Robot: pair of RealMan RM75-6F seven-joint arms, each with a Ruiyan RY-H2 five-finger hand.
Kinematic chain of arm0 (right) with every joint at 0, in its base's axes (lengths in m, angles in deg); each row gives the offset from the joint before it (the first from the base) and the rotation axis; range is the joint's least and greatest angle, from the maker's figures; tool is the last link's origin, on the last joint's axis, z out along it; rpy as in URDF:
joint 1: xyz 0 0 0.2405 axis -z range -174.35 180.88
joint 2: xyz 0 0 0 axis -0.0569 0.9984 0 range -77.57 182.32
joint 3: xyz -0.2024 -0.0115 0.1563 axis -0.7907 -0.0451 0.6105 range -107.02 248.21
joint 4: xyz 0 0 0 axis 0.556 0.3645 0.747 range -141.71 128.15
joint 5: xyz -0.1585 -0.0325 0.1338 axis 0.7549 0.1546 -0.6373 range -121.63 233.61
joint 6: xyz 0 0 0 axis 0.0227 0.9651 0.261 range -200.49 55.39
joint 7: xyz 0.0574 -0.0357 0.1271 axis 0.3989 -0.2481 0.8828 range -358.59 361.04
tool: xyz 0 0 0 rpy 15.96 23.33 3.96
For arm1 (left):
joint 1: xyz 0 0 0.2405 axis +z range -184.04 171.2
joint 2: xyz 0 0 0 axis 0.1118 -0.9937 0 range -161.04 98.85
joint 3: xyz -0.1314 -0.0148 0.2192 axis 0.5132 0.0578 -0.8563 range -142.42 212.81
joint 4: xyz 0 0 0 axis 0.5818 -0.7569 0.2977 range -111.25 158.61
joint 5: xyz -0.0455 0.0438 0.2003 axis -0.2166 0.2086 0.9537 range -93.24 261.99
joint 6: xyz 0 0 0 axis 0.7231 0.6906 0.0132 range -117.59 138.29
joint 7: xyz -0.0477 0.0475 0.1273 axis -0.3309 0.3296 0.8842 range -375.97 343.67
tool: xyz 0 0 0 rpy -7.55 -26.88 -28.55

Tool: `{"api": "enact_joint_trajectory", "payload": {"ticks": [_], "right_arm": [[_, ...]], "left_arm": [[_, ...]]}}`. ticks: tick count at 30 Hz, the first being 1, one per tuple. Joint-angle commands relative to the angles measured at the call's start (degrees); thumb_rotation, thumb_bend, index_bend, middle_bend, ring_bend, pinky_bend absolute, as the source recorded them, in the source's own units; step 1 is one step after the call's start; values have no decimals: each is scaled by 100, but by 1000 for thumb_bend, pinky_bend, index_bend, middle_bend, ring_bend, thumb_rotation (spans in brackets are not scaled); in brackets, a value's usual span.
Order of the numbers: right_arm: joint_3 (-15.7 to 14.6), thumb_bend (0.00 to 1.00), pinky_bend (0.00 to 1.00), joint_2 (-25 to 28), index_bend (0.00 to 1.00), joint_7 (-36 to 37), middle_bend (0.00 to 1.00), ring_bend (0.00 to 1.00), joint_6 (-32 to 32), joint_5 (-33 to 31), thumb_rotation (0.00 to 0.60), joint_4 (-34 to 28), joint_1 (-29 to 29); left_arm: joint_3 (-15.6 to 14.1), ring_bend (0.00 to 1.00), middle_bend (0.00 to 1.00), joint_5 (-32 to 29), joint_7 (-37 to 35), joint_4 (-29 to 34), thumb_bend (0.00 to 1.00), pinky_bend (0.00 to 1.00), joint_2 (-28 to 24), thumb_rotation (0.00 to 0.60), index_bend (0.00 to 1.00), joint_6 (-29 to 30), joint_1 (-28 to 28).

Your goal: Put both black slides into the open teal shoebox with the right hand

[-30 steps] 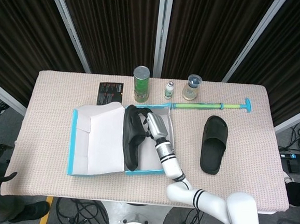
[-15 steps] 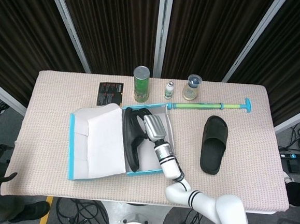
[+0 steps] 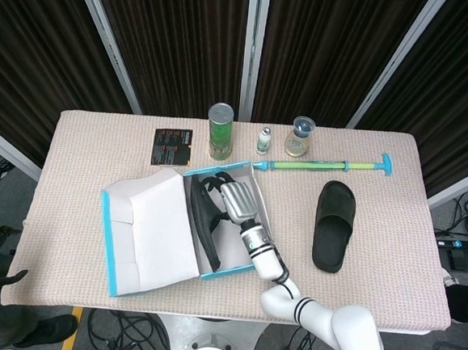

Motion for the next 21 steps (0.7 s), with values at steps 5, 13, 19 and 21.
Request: {"api": "enact_joint_trajectory", "payload": {"ticks": [5, 13, 19, 21], "right_arm": [[18, 263, 495, 249, 451, -324, 403, 195, -199, -36, 600, -344, 22], [44, 240, 468, 587, 459, -911, 373, 181, -478, -201, 600, -918, 55], [35, 234, 454, 701, 455, -1223, 365, 177, -495, -235, 600, -1174, 69], [28, 232, 444, 737, 448, -1348, 357, 172, -493, -237, 600, -1221, 64]], "left_arm": [[1, 106, 209, -4, -3, 3, 64, 68, -2, 600, 265, -13, -4], [0, 105, 209, -2, 12, 21, 64, 68, -12, 600, 265, -36, -16], [-2, 105, 209, -3, -11, 57, 64, 68, -37, 600, 265, -53, -23], [-3, 106, 209, -3, -1, 60, 64, 68, -41, 600, 265, -56, -24]]}}
